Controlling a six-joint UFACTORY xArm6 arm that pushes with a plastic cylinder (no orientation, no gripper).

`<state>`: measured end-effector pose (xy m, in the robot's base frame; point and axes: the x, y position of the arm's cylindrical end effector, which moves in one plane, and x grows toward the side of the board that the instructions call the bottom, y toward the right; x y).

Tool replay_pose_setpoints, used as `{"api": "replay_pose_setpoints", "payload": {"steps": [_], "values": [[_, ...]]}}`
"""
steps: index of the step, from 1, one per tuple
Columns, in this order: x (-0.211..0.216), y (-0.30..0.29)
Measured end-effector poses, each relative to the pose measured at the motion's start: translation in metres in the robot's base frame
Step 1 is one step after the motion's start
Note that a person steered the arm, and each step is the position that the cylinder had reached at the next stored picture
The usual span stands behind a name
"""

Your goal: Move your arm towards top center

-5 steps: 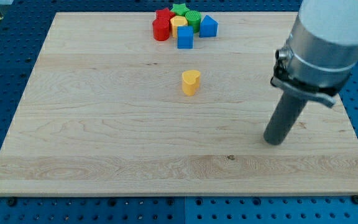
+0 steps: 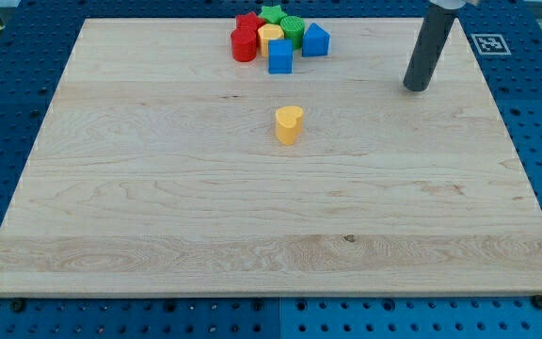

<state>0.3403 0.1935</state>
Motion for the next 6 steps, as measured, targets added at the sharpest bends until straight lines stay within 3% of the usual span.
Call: {"api": "replay_pose_setpoints", "payload": {"steps": [4, 6], "values": [[-0.149, -0.061], [-0.148, -0.11]]}}
